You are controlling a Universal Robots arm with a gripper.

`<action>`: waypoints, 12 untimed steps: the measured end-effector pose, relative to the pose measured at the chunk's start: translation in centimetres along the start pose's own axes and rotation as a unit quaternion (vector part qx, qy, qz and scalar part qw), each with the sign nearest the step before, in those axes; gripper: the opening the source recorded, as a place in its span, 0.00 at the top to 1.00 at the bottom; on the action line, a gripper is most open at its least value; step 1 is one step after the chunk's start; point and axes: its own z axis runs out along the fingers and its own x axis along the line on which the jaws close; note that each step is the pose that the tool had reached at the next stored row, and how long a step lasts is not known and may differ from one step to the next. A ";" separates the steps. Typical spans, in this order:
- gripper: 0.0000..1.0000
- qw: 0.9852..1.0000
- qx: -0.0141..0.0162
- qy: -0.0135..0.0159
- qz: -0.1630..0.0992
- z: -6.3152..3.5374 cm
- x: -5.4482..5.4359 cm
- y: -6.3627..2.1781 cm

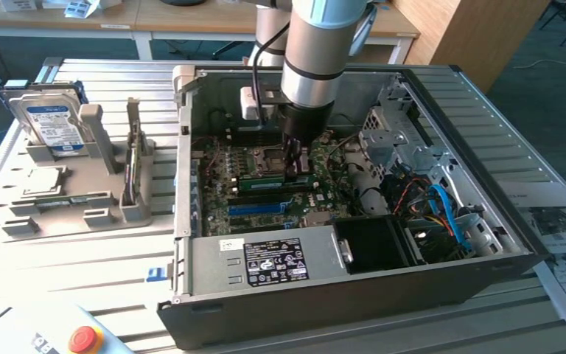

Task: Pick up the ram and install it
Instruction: 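Insert the ram into the slot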

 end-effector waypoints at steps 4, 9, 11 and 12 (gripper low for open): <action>0.88 1.000 0.000 0.000 0.000 -0.28 0.0 0.01; 0.88 1.000 0.000 0.000 0.000 -0.69 0.0 0.02; 0.88 1.000 0.000 0.000 0.000 -0.74 0.0 0.02; 0.88 1.000 0.000 0.000 0.000 -0.74 0.0 0.01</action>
